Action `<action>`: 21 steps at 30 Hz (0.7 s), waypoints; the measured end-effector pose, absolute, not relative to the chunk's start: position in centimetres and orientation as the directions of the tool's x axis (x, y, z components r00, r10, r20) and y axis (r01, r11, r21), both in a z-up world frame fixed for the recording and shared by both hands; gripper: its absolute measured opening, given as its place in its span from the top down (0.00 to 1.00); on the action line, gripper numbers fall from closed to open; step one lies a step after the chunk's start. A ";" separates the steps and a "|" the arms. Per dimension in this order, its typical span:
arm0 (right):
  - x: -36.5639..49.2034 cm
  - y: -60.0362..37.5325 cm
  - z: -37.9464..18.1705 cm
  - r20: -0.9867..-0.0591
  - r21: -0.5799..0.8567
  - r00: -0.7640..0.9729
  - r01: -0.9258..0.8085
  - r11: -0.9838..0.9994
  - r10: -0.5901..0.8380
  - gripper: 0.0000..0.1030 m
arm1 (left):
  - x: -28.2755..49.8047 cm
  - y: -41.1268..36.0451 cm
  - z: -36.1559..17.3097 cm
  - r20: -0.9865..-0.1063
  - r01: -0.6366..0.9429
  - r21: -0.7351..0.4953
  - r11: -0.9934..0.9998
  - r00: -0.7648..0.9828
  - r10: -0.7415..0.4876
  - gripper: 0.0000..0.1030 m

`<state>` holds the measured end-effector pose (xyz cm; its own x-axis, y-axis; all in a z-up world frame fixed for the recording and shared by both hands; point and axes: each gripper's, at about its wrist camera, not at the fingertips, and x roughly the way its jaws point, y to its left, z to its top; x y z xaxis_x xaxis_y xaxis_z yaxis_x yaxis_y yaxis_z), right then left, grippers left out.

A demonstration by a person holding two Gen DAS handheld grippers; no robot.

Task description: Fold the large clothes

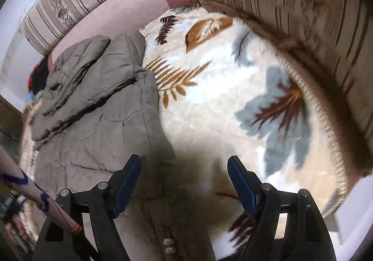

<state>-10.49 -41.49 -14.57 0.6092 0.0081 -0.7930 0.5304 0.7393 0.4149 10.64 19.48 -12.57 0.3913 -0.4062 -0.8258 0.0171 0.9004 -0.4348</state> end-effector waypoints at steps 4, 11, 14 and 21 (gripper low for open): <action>-9.9 -41.8 -16.7 -0.730 0.570 0.664 0.460 0.680 0.162 0.21 | 10.3 18.7 -13.8 -0.811 0.045 -0.466 0.884 0.377 -0.447 0.26; -9.6 -42.0 -17.7 -0.671 0.654 0.709 0.426 0.625 0.220 0.18 | 10.2 15.9 -15.1 -0.735 0.142 -0.600 0.787 0.290 -0.613 0.24; -10.2 -42.6 -18.2 -0.626 0.716 0.732 0.403 0.570 0.269 0.18 | 8.8 14.6 -15.5 -0.679 0.195 -0.661 0.725 0.258 -0.688 0.24; -11.4 -41.1 -18.7 -0.585 0.772 0.706 0.331 0.543 0.401 0.19 | 4.7 14.3 -15.7 -0.579 0.241 -0.755 0.610 0.192 -0.793 0.24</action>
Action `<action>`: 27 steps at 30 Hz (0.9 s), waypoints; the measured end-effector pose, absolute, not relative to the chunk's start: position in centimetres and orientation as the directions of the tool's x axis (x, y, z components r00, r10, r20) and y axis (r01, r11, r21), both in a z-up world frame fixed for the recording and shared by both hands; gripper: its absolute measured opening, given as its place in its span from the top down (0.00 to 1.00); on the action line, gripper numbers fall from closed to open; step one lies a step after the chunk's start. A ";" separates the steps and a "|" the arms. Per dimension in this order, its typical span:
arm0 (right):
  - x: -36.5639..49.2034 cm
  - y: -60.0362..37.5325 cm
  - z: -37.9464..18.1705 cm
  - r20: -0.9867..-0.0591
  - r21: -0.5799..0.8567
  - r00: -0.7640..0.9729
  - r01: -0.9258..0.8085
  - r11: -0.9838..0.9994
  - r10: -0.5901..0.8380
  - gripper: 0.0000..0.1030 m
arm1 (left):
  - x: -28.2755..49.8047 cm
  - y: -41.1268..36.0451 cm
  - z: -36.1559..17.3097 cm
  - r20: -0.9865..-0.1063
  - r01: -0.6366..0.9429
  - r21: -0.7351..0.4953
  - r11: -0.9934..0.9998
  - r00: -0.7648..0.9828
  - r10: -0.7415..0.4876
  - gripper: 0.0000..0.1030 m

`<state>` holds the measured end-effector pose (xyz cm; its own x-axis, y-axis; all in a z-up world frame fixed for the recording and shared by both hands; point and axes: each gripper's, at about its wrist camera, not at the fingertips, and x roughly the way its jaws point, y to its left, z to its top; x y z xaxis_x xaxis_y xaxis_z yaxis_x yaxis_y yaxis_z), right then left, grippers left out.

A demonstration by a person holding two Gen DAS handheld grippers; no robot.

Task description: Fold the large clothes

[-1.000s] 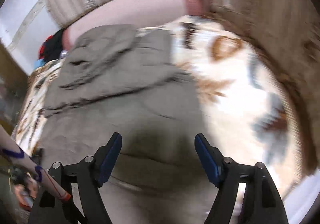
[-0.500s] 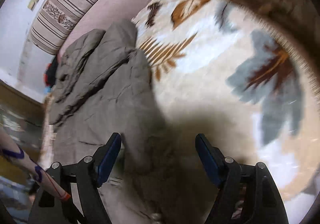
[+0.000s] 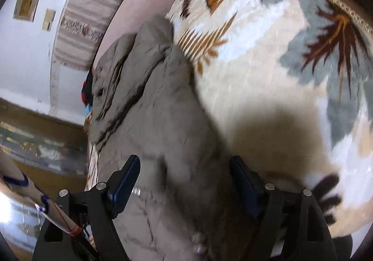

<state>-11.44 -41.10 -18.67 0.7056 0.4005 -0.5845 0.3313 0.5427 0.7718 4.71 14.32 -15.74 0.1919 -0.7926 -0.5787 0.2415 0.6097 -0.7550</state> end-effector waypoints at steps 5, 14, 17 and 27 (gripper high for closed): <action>-12.5 -38.6 -19.0 -0.583 0.778 0.669 0.296 0.555 0.461 0.19 | 2.4 13.9 -15.9 -0.581 0.309 -0.742 0.595 0.148 -0.801 0.24; -14.2 -35.8 -20.1 -0.534 0.818 0.643 0.228 0.528 0.549 0.25 | 1.5 12.1 -15.1 -0.602 0.357 -0.704 0.613 0.158 -0.783 0.24; -14.7 -35.4 -19.8 -0.457 0.862 0.673 0.174 0.476 0.582 0.27 | 0.7 12.3 -14.3 -0.590 0.373 -0.696 0.614 0.190 -0.785 0.35; -14.4 -33.0 -21.8 -0.473 0.863 0.638 0.197 0.466 0.607 0.28 | 0.6 12.1 -16.1 -0.627 0.315 -0.696 0.646 0.172 -0.760 0.36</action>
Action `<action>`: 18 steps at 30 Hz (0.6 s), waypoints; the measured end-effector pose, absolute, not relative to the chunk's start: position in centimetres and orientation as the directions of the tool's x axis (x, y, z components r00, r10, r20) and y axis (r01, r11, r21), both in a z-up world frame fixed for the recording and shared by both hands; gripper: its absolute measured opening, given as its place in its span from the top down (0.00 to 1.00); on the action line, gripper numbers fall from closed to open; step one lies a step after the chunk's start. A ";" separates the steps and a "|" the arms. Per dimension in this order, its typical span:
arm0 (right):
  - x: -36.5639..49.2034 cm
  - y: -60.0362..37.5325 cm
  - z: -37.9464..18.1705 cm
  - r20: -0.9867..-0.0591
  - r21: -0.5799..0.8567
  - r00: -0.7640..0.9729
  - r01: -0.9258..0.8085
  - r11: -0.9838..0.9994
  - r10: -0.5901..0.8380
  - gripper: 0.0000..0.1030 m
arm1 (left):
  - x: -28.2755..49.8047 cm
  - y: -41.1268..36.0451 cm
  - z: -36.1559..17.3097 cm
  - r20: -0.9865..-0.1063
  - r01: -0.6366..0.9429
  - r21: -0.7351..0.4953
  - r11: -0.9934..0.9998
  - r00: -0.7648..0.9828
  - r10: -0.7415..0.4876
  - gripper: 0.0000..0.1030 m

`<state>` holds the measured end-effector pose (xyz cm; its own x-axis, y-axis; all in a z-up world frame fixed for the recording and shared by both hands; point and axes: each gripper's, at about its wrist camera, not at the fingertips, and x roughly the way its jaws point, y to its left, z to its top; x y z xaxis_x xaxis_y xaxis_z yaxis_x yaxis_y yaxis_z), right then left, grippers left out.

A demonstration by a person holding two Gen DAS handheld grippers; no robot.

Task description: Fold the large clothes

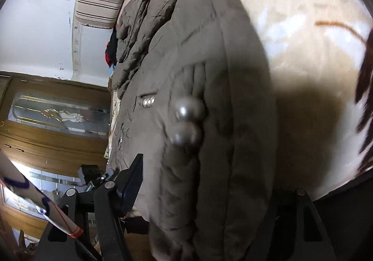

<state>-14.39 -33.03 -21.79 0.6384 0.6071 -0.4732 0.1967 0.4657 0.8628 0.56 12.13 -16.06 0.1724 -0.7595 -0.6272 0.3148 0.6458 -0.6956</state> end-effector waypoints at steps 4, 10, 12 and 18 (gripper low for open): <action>-14.6 -32.8 -21.9 -0.473 0.863 0.645 0.202 0.463 0.601 0.31 | -0.1 12.0 -15.8 -0.630 0.318 -0.690 0.650 0.179 -0.756 0.36; -14.4 -32.6 -22.5 -0.458 0.874 0.663 0.213 0.438 0.592 0.34 | -0.5 11.7 -16.0 -0.628 0.297 -0.701 0.649 0.175 -0.758 0.35; -14.0 -32.5 -22.5 -0.462 0.872 0.665 0.220 0.438 0.586 0.34 | -0.4 11.5 -16.0 -0.633 0.290 -0.698 0.654 0.176 -0.754 0.35; -14.2 -31.8 -21.5 -0.538 0.819 0.665 0.264 0.510 0.518 0.42 | -1.1 10.6 -14.2 -0.727 0.332 -0.563 0.757 0.236 -0.644 0.69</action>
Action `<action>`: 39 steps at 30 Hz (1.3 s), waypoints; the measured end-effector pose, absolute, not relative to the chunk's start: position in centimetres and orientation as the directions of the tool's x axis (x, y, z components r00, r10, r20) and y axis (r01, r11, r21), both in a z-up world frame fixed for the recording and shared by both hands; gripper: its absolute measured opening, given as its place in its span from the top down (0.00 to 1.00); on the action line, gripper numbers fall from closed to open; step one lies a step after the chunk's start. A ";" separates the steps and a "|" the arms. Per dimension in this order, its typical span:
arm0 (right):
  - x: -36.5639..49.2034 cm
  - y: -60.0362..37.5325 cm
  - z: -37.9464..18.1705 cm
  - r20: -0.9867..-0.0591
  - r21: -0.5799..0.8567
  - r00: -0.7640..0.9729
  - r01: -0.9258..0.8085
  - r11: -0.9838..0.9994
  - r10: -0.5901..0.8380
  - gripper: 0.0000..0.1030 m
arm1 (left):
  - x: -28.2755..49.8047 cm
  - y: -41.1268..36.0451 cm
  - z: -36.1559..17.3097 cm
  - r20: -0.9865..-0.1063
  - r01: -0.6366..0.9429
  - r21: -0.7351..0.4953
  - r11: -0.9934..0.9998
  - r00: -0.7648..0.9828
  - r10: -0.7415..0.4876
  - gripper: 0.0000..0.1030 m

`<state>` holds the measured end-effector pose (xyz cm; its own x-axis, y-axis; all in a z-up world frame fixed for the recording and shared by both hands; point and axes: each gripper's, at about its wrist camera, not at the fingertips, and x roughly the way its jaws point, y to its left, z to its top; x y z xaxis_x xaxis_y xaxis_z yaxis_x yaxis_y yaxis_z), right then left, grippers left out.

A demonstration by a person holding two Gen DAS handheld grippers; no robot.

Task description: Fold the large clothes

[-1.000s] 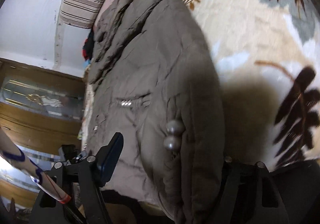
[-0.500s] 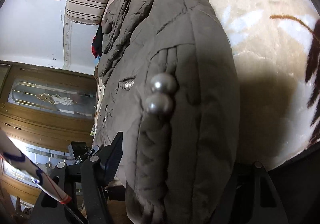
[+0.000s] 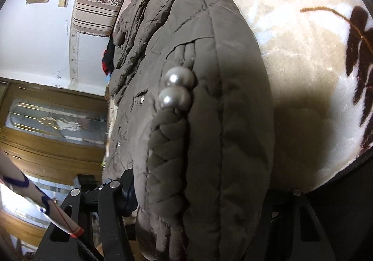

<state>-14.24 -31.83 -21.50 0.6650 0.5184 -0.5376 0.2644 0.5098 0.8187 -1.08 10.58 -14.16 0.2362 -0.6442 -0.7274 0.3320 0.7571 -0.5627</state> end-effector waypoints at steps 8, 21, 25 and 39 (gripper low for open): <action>-13.1 -30.7 -16.2 -0.591 0.738 0.674 0.230 0.634 0.443 0.71 | -0.8 11.6 -7.5 -0.691 0.387 -0.494 0.779 0.369 -0.622 0.84; -16.2 -28.8 -8.8 -0.496 0.722 0.716 0.026 0.692 0.491 0.77 | -4.4 12.4 -3.7 -0.705 0.429 -0.409 0.805 0.412 -0.578 0.85; -15.7 -30.2 -10.0 -0.494 0.753 0.717 0.068 0.655 0.493 0.77 | -2.6 12.3 -4.2 -0.721 0.391 -0.416 0.821 0.408 -0.559 0.85; -10.1 -31.9 -4.4 -0.447 0.739 0.774 0.038 0.673 0.448 0.76 | 5.1 9.1 0.9 -0.669 0.357 -0.411 0.839 0.508 -0.543 0.84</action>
<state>-10.11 -31.85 -4.41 0.7744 0.4475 -0.4473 0.0380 0.6727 0.7389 5.07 9.10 0.92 0.5076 -0.5432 -0.6688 0.3569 0.8391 -0.4106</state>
